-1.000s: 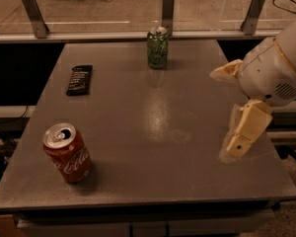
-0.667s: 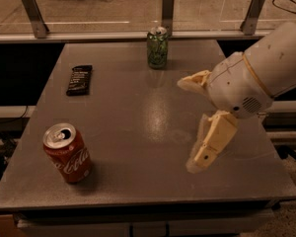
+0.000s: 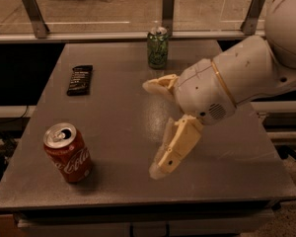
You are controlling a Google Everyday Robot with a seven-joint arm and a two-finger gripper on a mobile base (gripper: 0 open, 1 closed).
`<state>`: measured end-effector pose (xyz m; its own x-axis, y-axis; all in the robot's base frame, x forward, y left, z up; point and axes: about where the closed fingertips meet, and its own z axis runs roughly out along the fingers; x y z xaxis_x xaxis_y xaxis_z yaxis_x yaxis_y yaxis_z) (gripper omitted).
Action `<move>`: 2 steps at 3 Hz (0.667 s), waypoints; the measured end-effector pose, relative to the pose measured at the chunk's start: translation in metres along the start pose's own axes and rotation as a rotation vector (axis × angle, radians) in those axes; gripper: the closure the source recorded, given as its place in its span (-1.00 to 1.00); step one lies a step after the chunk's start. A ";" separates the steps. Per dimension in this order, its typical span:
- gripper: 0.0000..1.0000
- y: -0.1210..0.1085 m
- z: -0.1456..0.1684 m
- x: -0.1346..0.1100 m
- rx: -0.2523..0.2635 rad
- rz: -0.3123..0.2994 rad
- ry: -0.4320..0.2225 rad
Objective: Move coke can near green can
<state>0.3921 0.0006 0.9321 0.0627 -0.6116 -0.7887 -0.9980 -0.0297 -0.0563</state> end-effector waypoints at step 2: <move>-1.00 0.000 0.000 -0.002 -0.003 -0.011 -0.016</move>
Offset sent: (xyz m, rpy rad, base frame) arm 0.0041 -0.0013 0.0015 0.0494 -0.0049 0.0181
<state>0.3924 0.0013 0.9337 0.0742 -0.5982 -0.7979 -0.9972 -0.0389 -0.0636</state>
